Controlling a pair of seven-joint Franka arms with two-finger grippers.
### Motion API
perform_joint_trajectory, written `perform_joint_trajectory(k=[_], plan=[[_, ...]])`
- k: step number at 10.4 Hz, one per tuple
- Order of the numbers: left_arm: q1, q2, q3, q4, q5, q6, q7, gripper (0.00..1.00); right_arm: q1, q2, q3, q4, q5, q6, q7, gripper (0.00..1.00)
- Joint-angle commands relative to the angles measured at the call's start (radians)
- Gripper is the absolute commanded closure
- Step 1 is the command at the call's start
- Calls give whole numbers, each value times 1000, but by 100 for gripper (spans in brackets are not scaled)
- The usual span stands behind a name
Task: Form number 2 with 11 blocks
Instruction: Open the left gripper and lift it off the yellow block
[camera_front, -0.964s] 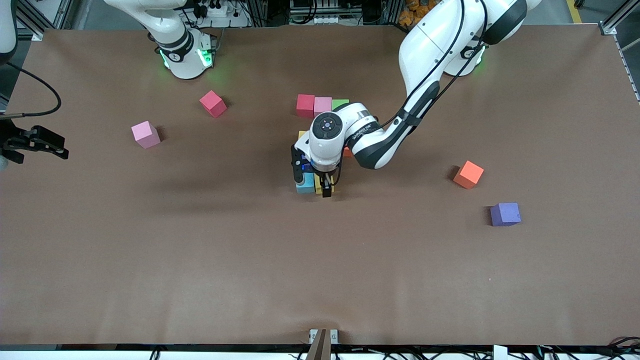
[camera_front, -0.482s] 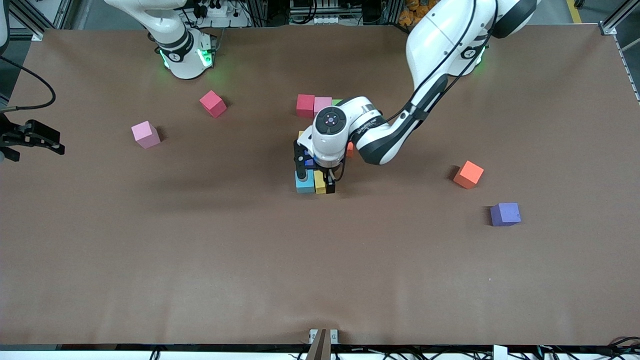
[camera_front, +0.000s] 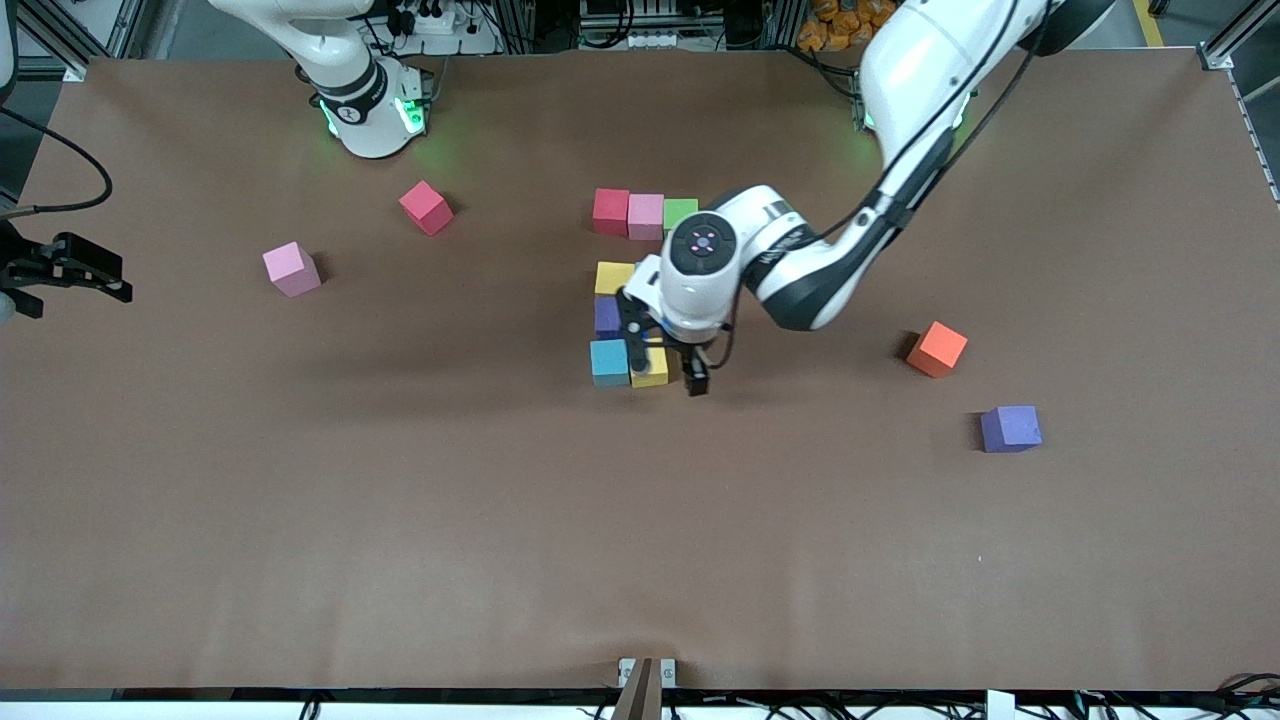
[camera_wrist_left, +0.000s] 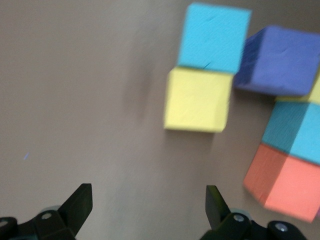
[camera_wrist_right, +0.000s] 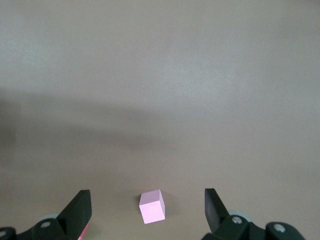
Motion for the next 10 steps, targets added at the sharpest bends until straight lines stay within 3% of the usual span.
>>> perform_joint_trajectory(k=[1,3,6,10], plan=[[93,-91,-14,-33,-22,-106,-78,0,-27,-28,6,-18,19,-14,-33,0],[116,-166,-8,-29,-19,-238,-225,0,-52,-28,6,-17,69,-8,-21,0],[132,-228,-8,-18,-7,-355,-539,0,-63,-41,6,-17,77,-15,16,0],[263,-343,-15,-27,15,-409,-591,0,-52,-55,15,-19,74,-25,249,0]])
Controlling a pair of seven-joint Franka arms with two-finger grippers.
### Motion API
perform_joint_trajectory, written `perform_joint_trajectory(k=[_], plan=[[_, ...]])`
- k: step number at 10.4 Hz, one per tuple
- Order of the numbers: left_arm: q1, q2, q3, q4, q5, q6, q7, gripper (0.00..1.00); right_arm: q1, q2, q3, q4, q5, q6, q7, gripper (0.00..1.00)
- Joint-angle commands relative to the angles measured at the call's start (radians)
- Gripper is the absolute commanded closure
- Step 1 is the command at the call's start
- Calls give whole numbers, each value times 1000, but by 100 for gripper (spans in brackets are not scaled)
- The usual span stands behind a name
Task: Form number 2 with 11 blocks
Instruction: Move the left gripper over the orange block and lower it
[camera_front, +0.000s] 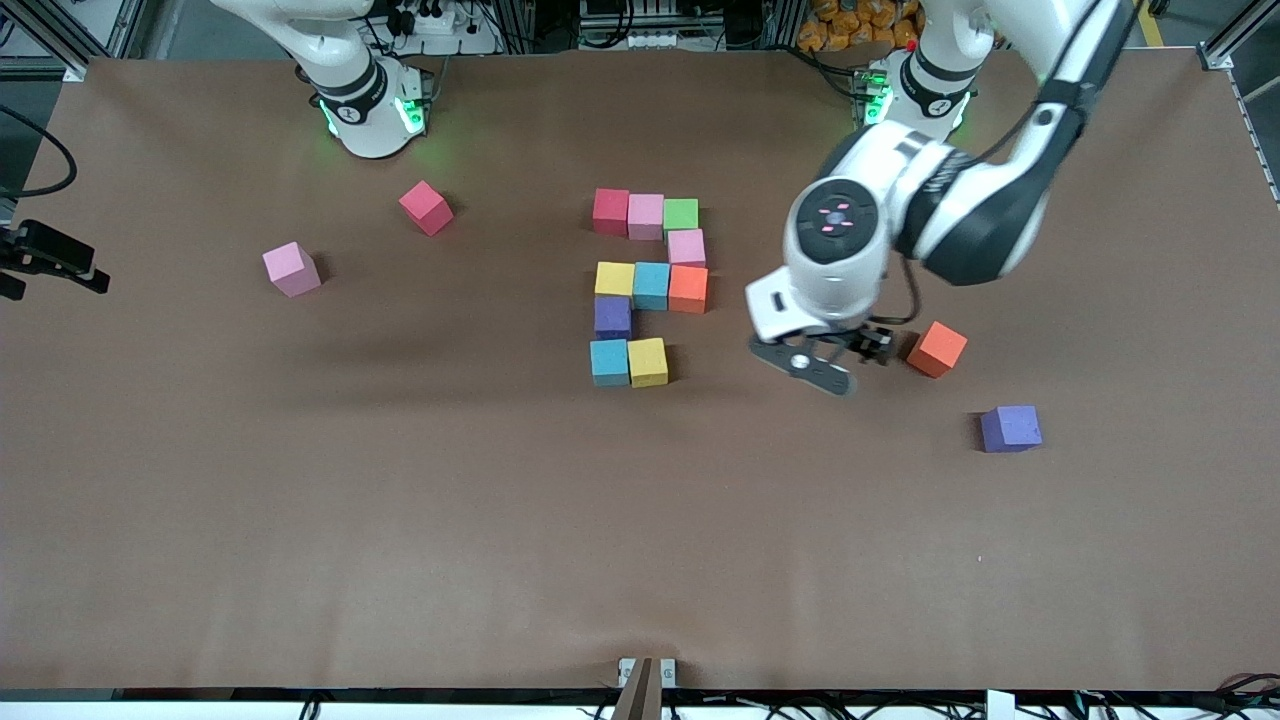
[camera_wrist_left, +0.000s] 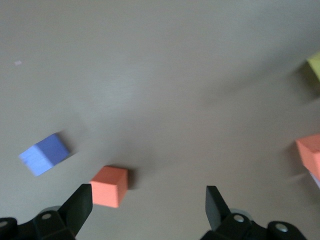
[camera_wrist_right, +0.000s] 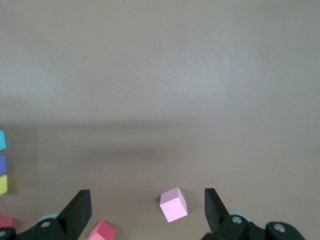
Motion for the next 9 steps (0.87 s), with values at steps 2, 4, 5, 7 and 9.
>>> perform_joint_trajectory(k=[2,4,5,7,9], plan=[[129,-155,-14,-61,-39,-19,2,0,-4,-20,13,-19,10,-15,64,0],[216,-205,-14,-80,-102,-18,60,0,13,-20,11,-19,6,-15,64,0],[256,-214,-14,-84,-108,-16,95,0,15,-20,11,-19,4,-17,64,0],[301,-235,-13,-107,-169,-10,97,0,15,-20,11,-19,3,-27,63,0],[353,-243,-14,-167,-203,37,108,0,15,-20,11,-16,1,-27,60,0]])
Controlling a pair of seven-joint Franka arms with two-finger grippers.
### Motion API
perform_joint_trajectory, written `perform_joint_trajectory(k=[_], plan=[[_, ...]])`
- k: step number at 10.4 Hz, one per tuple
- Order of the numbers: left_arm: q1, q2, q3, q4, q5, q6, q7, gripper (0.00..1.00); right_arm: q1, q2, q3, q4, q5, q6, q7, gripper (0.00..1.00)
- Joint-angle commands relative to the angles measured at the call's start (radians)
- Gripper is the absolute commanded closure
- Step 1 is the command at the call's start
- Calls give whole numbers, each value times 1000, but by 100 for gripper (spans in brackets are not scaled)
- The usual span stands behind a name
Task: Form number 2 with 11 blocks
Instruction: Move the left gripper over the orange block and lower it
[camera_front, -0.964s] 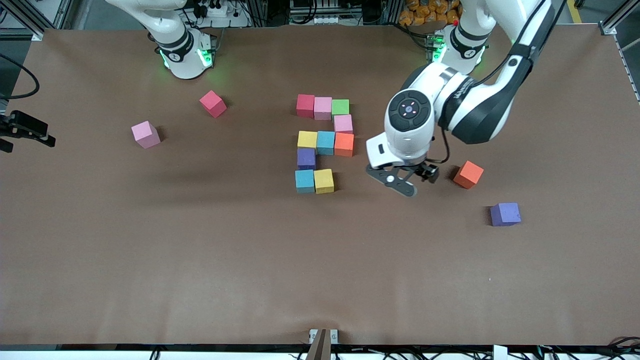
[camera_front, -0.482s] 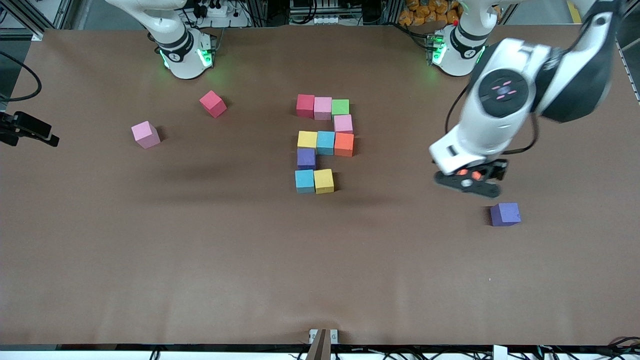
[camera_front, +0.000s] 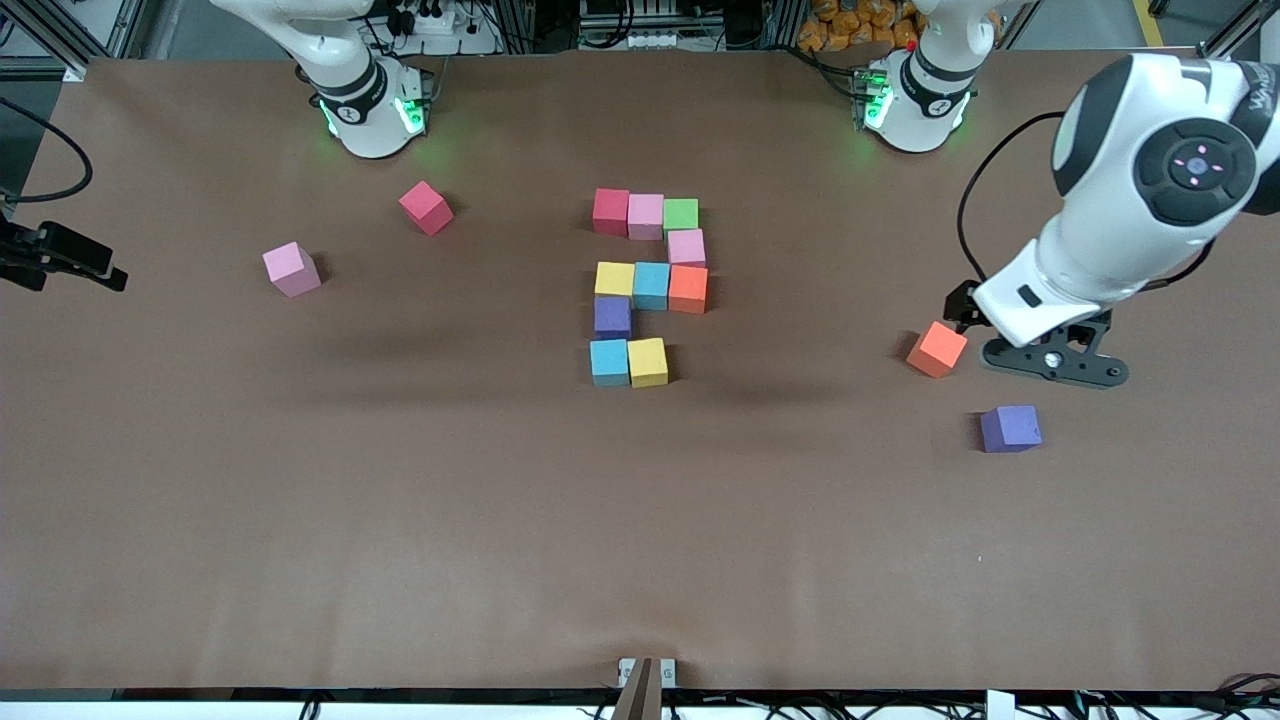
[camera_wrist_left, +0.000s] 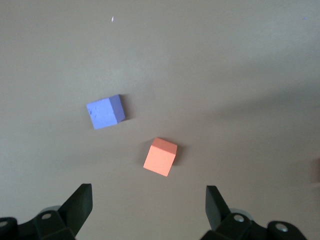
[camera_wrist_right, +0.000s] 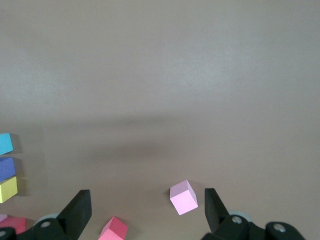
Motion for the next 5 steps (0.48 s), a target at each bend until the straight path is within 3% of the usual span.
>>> perform_joint_trajectory(k=[1,3,5], plan=[[26,-65,4,-128,-76,99,23,0,3,-19,-2,-12,1,-5,11,0],[21,-112,27,-268,-76,212,29,0,3,-19,-4,-12,-1,-6,8,0],[8,-95,27,-311,-70,228,101,0,3,-19,-2,-12,-5,-5,8,0]])
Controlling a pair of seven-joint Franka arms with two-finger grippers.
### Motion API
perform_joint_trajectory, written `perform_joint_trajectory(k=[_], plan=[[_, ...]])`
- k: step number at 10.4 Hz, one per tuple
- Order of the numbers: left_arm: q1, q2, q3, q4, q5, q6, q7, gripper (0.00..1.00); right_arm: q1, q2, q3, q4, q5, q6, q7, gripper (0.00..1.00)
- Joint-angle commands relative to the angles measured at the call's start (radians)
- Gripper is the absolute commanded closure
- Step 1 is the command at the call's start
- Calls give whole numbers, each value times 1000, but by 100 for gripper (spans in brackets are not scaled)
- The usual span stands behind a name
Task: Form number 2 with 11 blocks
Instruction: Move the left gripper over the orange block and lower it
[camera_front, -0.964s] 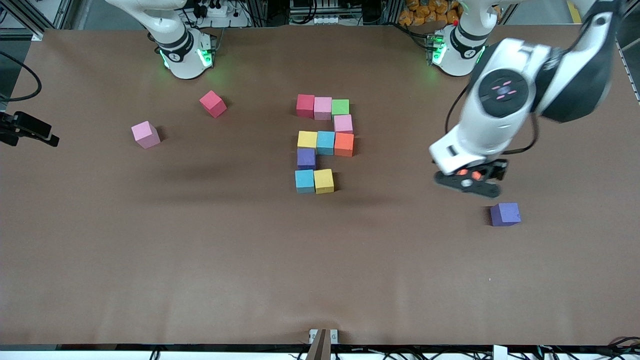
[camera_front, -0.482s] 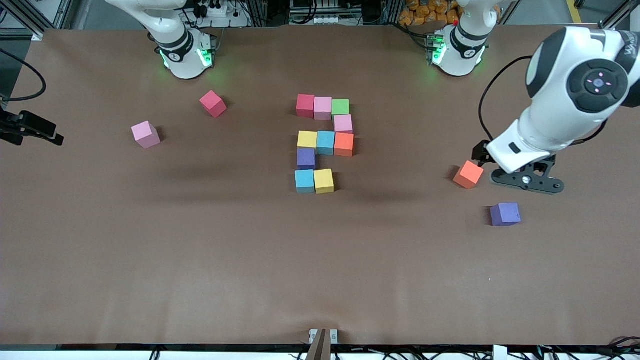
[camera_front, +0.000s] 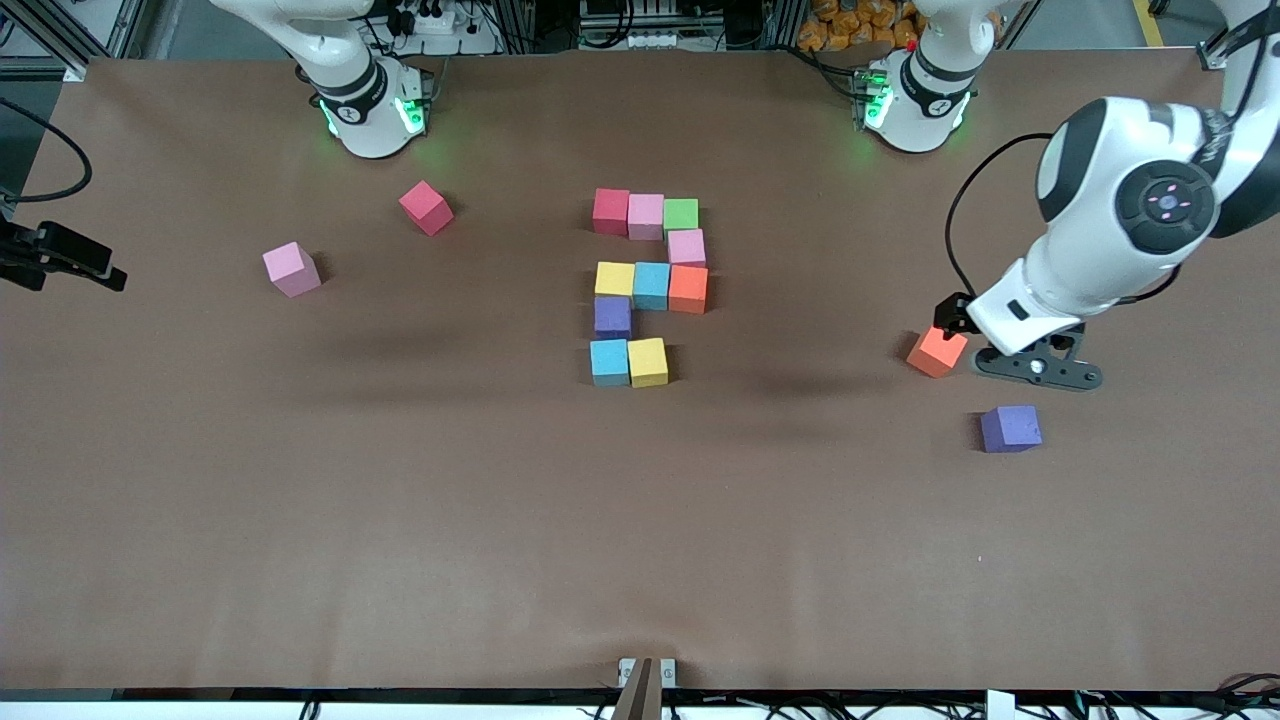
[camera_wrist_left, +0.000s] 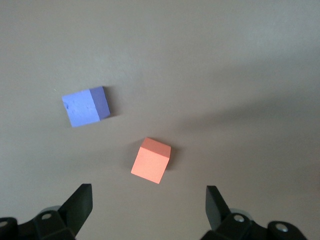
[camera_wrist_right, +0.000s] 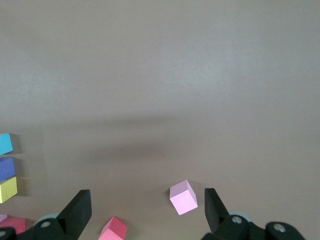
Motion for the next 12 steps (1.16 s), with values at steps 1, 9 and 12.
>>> perform_joint_trajectory(k=[1,9,12], plan=[[-9,-47,16,-117,-25,74,125,0,3,-19,-1,-12,-4,-5,8,0],[-12,17,62,-284,-19,229,362,0,4,-36,2,-3,-4,-24,-2,0],[-13,85,122,-332,-7,356,460,0,4,-33,1,-4,-3,-40,-36,0]])
